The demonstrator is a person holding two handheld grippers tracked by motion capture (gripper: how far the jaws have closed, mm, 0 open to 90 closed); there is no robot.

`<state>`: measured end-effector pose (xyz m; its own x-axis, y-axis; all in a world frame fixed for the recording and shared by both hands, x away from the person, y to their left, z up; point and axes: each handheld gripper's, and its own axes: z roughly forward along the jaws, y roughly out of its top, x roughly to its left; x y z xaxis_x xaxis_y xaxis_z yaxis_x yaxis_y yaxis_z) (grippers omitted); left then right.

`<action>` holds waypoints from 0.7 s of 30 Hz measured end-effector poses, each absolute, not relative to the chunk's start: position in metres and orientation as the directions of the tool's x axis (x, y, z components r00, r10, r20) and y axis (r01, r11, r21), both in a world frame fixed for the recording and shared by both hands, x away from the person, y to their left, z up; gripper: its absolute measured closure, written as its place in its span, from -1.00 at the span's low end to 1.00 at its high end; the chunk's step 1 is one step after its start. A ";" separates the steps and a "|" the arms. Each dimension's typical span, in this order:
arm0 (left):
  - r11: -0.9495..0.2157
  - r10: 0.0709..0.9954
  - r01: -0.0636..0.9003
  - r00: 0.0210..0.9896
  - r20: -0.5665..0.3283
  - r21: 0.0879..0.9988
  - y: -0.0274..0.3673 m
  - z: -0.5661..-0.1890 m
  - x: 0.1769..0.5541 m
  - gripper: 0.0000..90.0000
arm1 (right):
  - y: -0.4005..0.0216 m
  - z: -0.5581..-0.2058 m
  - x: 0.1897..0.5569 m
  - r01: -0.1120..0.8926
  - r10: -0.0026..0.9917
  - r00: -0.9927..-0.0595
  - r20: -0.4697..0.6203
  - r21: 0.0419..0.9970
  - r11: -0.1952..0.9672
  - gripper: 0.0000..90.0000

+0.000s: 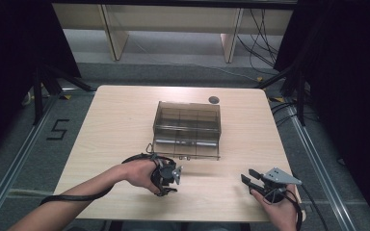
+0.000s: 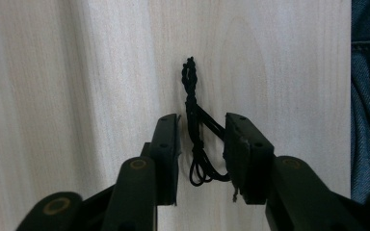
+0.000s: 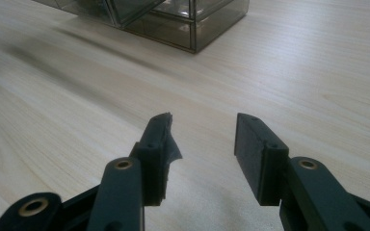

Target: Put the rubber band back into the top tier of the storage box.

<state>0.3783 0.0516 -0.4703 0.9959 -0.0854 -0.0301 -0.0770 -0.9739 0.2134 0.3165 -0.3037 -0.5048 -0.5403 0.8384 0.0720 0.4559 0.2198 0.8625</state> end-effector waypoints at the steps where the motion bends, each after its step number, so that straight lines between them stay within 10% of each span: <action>1: -0.975 -0.084 -0.076 0.996 -0.032 0.211 0.052 -0.471 0.378 0.50 | -0.304 -0.505 0.316 0.457 0.839 -0.540 0.072 0.862 0.220 0.29; 21: -0.972 -0.110 -0.101 0.993 -0.031 0.214 0.048 -0.469 0.376 0.91 | -0.304 -0.505 0.316 0.454 0.838 -0.541 0.075 0.865 0.215 0.29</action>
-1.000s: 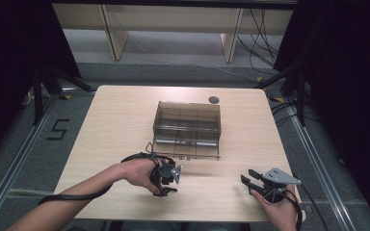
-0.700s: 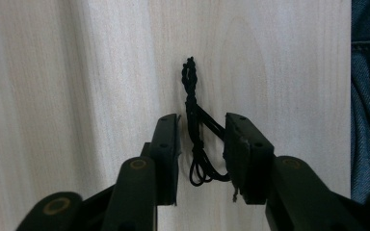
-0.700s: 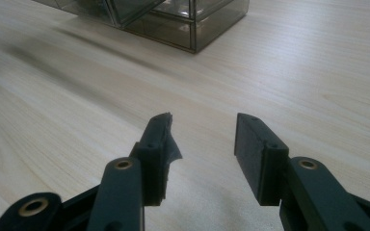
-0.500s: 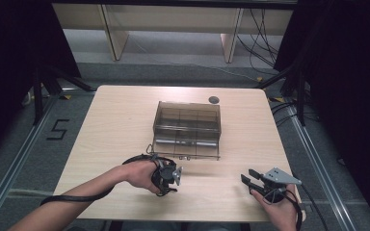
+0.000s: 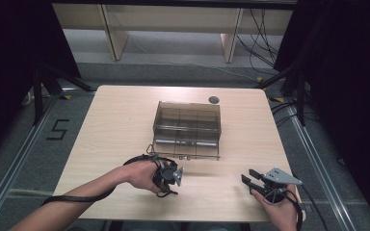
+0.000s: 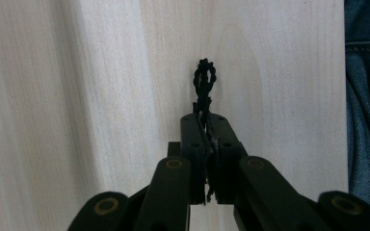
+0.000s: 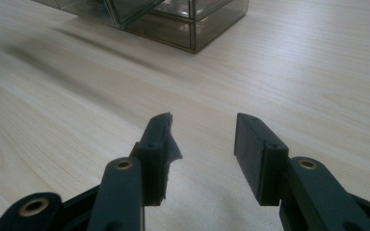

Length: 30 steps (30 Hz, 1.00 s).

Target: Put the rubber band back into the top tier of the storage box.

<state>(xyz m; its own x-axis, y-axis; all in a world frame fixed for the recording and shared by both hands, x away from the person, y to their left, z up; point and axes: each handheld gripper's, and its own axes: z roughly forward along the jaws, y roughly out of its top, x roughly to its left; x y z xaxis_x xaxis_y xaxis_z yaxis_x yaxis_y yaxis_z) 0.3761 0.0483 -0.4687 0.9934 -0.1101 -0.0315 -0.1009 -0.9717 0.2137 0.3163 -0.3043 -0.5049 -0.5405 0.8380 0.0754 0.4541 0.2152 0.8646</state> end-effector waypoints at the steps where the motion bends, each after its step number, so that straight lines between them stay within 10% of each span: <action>1: -0.972 -0.112 -0.102 0.993 -0.034 0.210 0.049 -0.468 0.376 0.91 | -0.304 -0.505 0.316 0.455 0.838 -0.540 0.076 0.864 0.215 0.29; 30: -0.974 -0.104 -0.086 0.992 -0.077 0.212 0.060 -0.451 0.375 0.92 | -0.305 -0.506 0.317 0.450 0.842 -0.535 0.062 0.865 0.222 0.29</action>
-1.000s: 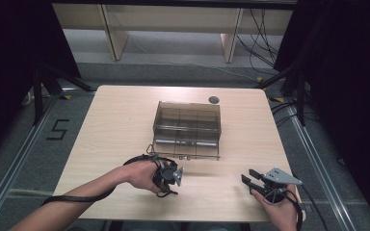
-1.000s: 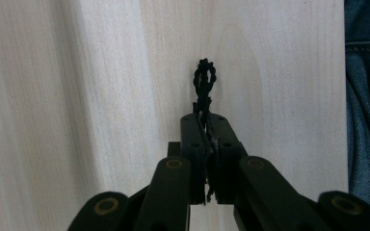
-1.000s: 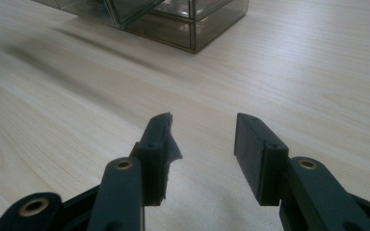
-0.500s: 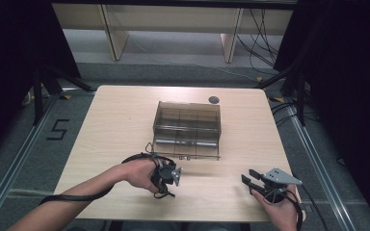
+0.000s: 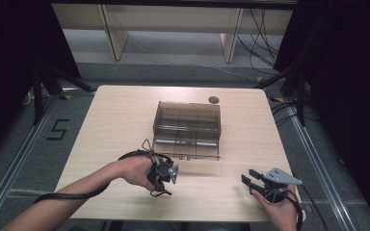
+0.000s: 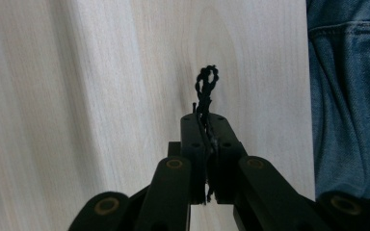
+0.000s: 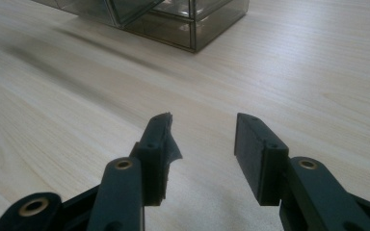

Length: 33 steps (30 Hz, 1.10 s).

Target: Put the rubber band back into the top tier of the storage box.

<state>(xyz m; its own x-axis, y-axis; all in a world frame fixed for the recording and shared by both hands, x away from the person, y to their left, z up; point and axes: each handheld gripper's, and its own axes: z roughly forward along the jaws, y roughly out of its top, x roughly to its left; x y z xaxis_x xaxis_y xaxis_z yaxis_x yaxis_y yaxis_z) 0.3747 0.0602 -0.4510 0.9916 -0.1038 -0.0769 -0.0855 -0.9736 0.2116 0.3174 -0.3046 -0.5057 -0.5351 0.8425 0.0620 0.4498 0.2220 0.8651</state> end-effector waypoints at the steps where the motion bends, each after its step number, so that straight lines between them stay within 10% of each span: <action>1: -0.976 -0.105 -0.087 0.991 -0.082 0.201 0.062 -0.449 0.375 0.92 | -0.305 -0.505 0.317 0.456 0.840 -0.538 0.063 0.860 0.228 0.29; 33: -0.989 -0.092 -0.079 0.990 -0.110 0.122 0.078 -0.424 0.391 0.91 | -0.304 -0.505 0.316 0.460 0.836 -0.543 0.076 0.860 0.220 0.29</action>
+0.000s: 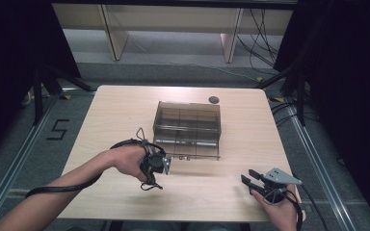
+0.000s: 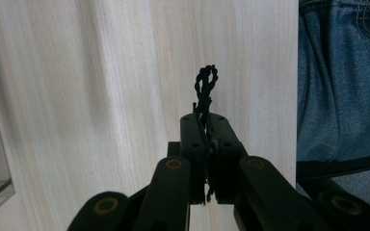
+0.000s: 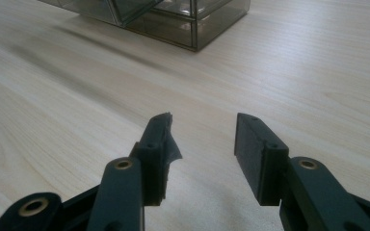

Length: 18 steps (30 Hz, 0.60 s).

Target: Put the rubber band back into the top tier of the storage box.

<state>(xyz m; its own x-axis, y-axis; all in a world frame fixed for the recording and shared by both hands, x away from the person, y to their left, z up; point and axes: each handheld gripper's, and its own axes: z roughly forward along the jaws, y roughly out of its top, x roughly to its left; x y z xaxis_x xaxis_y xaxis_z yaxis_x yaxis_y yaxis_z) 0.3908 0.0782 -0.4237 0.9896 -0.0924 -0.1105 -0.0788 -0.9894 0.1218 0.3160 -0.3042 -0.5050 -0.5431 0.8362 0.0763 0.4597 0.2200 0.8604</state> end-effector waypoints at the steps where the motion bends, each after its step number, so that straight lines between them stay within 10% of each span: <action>1: -0.989 -0.066 -0.049 0.990 -0.121 0.140 0.079 -0.424 0.389 0.91 | -0.304 -0.505 0.316 0.457 0.836 -0.544 0.074 0.862 0.221 0.29; 18: -0.991 -0.074 -0.062 0.993 -0.097 0.122 0.083 -0.408 0.397 0.91 | -0.304 -0.505 0.316 0.461 0.836 -0.543 0.076 0.860 0.221 0.29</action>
<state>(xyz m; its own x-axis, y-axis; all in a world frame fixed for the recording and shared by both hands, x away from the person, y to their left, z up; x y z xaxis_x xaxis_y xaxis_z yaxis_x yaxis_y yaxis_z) 0.3975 0.0833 -0.4080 0.9925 -0.0738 -0.0972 -0.0618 -0.9906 0.1218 0.3161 -0.3041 -0.5052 -0.5429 0.8364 0.0756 0.4606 0.2213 0.8596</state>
